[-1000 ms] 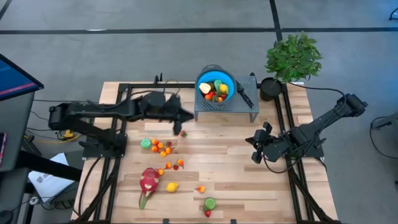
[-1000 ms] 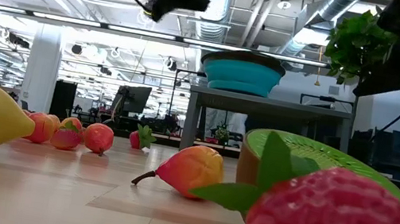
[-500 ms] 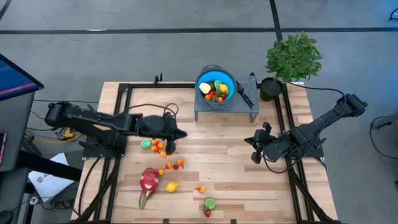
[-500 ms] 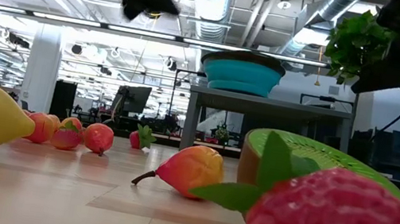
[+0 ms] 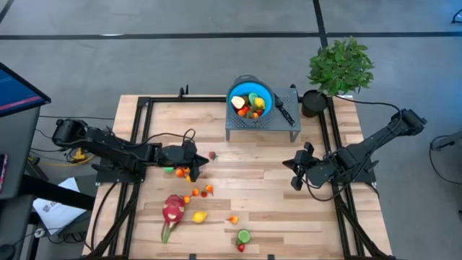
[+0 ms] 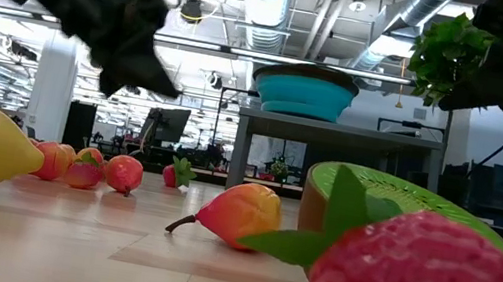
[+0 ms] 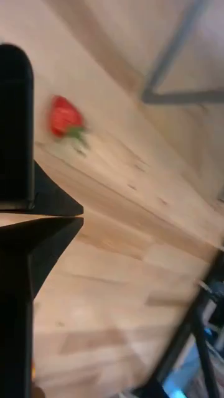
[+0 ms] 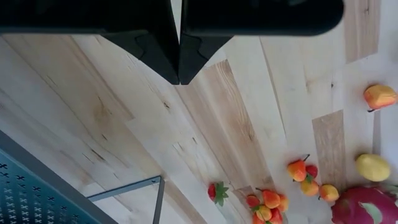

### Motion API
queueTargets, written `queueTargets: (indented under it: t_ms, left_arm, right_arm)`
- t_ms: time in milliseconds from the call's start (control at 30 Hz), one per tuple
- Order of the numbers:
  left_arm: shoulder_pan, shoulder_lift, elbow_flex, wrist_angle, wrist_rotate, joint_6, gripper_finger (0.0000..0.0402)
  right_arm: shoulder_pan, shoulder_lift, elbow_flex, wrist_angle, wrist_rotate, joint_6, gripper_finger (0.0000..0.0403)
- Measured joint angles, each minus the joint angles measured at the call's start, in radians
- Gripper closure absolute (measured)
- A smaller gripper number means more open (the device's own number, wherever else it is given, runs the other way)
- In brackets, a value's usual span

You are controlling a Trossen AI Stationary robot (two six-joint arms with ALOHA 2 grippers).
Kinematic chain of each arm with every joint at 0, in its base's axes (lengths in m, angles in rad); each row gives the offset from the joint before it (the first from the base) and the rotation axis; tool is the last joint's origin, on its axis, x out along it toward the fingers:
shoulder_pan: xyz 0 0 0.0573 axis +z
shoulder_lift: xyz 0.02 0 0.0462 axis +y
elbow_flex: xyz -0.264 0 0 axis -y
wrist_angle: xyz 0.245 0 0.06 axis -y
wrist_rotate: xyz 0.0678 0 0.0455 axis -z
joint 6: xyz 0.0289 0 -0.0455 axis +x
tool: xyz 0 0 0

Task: Pick & Place Fruit
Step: Put the strawberry into the strainer bowl

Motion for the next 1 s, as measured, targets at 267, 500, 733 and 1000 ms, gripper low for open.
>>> queueTargets:
  t_ms: [267,500,733,1000]
  left_arm:
    - [0.000,0.000,-0.050,0.015,0.004,-0.056,0.0391]
    - [0.002,0.000,-0.050,0.016,0.003,-0.027,0.0310]
    - [0.002,0.000,-0.050,0.012,0.002,0.038,0.0179]
    - [0.001,0.000,-0.050,0.010,0.033,0.207,0.0074]
  right_arm:
    - [0.000,0.000,0.000,0.000,0.000,0.000,0.0403]
    - [0.000,0.000,0.000,0.000,0.000,0.000,0.0403]
    - [0.000,0.000,0.000,0.000,0.000,0.000,0.0403]
    - [0.000,0.000,0.000,0.000,0.000,0.000,0.0403]
